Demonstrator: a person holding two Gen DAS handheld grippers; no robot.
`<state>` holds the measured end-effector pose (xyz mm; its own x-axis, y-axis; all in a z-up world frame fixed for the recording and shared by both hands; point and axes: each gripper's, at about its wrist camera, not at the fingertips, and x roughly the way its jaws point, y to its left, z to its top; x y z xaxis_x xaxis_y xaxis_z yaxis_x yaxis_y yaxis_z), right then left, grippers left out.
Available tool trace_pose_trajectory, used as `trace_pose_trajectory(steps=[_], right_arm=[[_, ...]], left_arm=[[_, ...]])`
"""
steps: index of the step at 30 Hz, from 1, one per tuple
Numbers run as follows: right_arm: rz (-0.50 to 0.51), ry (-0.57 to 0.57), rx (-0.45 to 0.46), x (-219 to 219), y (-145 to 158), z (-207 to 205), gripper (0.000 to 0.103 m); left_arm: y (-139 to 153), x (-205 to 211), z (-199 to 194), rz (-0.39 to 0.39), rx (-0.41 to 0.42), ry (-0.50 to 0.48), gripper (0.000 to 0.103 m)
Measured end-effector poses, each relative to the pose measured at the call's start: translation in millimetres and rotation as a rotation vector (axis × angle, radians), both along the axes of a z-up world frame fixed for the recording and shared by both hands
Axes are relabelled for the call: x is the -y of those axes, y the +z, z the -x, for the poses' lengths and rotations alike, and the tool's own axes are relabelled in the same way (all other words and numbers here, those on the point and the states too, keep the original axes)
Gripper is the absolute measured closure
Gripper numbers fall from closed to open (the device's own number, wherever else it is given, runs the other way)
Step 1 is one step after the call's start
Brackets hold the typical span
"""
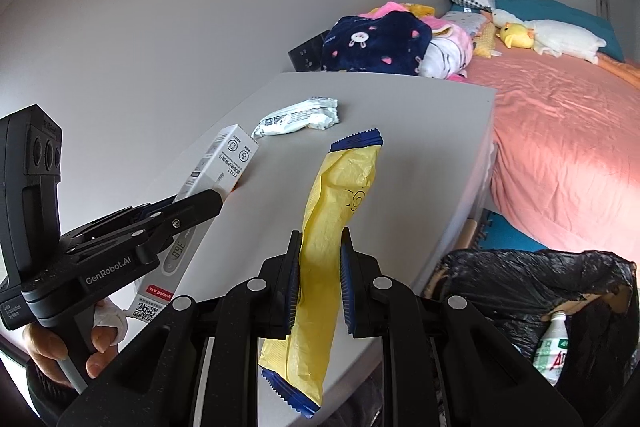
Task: Collect trash
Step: 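Carry the white box and yellow wrapper in both tools over the trash bag, then open both tools to drop the white box and yellow wrapper into the bag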
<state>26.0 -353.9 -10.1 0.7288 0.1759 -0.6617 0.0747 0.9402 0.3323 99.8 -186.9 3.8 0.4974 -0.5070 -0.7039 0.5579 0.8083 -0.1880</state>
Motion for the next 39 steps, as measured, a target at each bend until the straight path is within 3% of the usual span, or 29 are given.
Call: trace_pose_trajectory(steps=[15, 39], right_arm=[[0.0, -0.085, 0.028, 43, 5, 67, 0.084], [-0.004, -0.258, 0.039, 117, 1, 142, 0.084]], left_arm=[[7, 51, 61, -0.024, 0.042, -0.12, 0.076], [-24, 126, 119, -0.049, -0.033, -0.302, 0.076]])
